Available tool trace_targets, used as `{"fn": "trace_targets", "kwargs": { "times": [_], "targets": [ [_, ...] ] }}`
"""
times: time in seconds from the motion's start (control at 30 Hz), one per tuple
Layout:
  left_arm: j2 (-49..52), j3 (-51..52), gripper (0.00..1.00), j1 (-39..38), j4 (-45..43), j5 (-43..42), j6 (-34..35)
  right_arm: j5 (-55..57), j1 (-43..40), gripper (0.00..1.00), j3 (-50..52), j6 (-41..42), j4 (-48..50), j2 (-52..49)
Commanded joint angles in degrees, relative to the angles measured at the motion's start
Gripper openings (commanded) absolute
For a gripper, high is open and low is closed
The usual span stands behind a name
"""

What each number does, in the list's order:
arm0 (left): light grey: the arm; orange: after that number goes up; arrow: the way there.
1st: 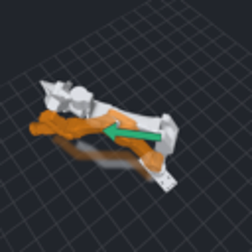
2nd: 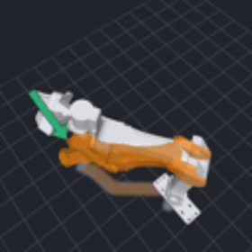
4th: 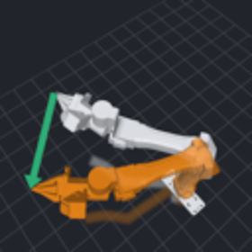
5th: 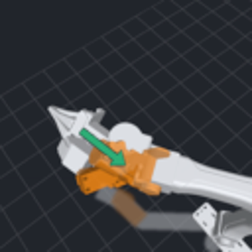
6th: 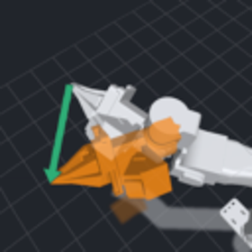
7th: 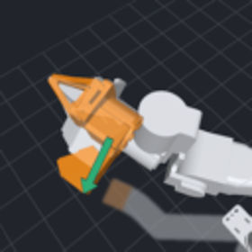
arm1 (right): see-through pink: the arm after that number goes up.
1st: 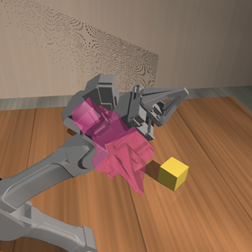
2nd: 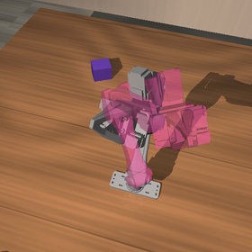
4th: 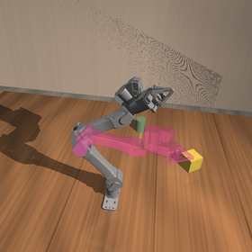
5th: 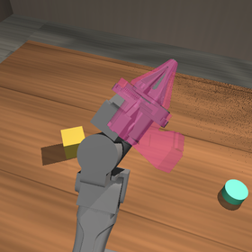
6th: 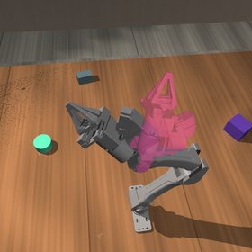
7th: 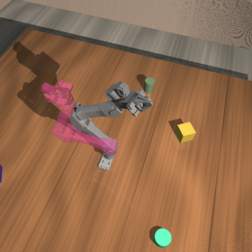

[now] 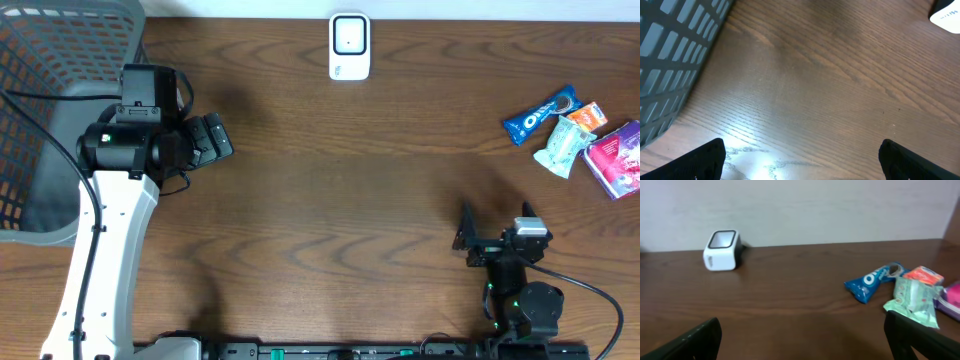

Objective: Scan the item barcode

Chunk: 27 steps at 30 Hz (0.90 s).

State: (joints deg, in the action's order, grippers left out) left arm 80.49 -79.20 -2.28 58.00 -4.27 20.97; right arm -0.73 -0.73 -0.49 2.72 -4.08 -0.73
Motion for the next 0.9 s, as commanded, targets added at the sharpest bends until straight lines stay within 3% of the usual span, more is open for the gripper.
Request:
{"fn": "trace_targets", "kwargs": {
  "times": [0.0, 0.43, 0.87],
  "targets": [
    [0.2, -0.3, 0.98, 0.1, 0.0, 0.7, 0.1, 2.3, -0.9, 0.99, 0.2, 1.9, -0.2, 0.4],
    [0.2, -0.3, 0.98, 0.1, 0.0, 0.7, 0.1, 1.3, -1.3, 0.99, 0.2, -2.6, -0.4, 0.4],
    [0.2, -0.3, 0.98, 0.1, 0.0, 0.7, 0.1, 0.4, -1.8, 0.99, 0.2, -1.6, -0.4, 0.4]
  ]
}}
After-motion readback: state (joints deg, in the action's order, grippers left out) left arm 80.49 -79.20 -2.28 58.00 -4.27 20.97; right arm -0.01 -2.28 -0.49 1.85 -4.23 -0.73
